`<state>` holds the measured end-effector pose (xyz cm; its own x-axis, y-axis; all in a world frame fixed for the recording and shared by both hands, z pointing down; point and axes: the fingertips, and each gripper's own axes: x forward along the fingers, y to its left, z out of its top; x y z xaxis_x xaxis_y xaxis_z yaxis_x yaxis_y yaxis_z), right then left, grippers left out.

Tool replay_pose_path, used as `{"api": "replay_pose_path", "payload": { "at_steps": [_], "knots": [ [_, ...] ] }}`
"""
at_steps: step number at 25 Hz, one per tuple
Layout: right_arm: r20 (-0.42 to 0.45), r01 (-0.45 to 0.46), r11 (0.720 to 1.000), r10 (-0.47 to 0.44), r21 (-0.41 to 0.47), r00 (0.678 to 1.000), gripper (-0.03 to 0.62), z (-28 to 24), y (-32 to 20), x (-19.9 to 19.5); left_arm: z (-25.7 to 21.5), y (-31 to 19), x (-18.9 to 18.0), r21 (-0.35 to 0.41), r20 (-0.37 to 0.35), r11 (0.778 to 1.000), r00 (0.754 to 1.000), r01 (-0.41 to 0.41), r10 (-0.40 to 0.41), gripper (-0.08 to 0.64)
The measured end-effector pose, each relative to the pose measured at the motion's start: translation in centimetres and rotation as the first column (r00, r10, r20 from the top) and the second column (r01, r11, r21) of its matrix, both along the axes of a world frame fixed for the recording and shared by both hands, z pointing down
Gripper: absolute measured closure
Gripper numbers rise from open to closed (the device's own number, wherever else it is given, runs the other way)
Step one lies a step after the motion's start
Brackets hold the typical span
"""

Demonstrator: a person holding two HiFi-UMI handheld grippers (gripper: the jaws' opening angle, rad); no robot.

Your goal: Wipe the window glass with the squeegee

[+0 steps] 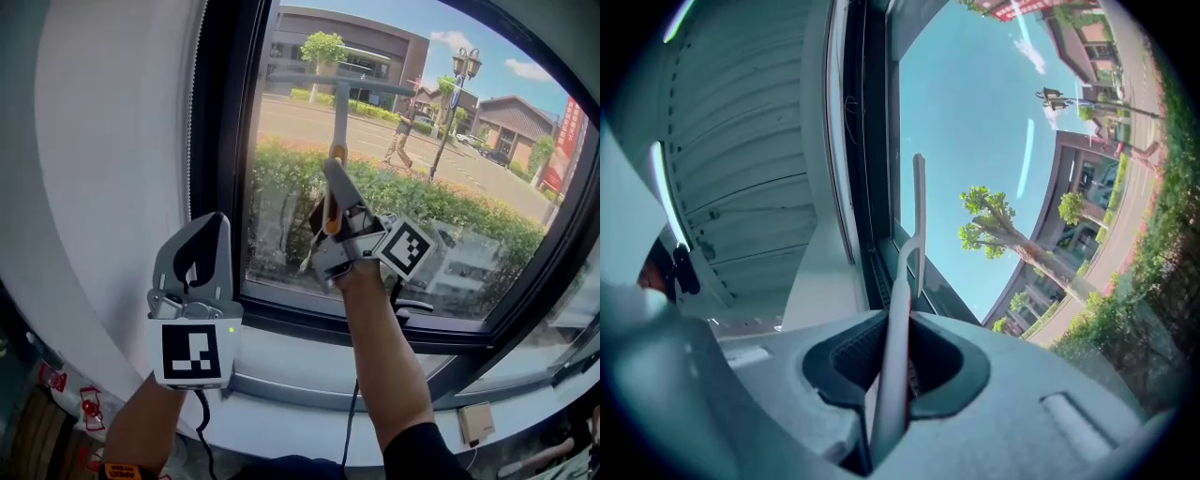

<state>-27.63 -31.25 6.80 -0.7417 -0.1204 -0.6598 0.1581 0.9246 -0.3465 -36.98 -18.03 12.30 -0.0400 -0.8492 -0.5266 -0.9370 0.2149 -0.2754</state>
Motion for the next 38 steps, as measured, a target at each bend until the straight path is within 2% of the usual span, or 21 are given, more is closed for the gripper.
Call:
{"api": "replay_pose_path", "payload": {
  "at_steps": [5,11,17,22,25,28,32,38],
  "knots": [
    [-0.006,-0.026,0.995,0.026,-0.094,1.0,0.546,7.9,0.8,0.6,4.8,-0.9,0.8,-0.051,0.005,0.999,1.0,0.009,-0.009,0.543],
    [-0.036,-0.018,0.979,0.01,-0.201,0.999,0.546,16.2,1.7,1.0,10.7,-2.7,1.3,-0.141,-0.033,0.99,0.999,-0.002,-0.003,0.542],
    [-0.064,-0.021,0.971,0.006,-0.24,0.998,0.546,19.8,1.8,0.4,15.5,-4.7,0.1,-0.217,-0.041,0.976,0.998,0.037,-0.046,0.541],
    [-0.114,-0.047,0.972,0.021,-0.23,0.993,0.546,20.9,2.0,0.5,18.0,-5.9,0.8,-0.256,-0.062,0.967,0.998,0.011,-0.028,0.541],
    [-0.138,-0.056,0.98,0.03,-0.191,0.99,0.546,20.4,2.4,1.0,18.4,-6.6,1.5,-0.271,-0.068,0.963,0.997,0.004,-0.024,0.541],
    [-0.127,-0.042,0.993,0.028,-0.109,0.992,0.546,18.1,3.3,2.3,16.7,-6.7,2.4,-0.243,-0.059,0.97,0.998,0.001,-0.016,0.541],
    [-0.089,-0.02,1.0,0.02,-0.003,0.996,0.546,12.4,3.2,4.8,12.0,-6.8,3.9,-0.168,-0.012,0.986,1.0,0.015,-0.017,0.541],
    [-0.024,-0.042,0.992,0.045,0.12,0.999,0.546,2.1,0.9,10.0,3.9,-6.6,7.5,-0.035,0.047,0.999,0.999,-0.002,0.004,0.541]
  ]
}}
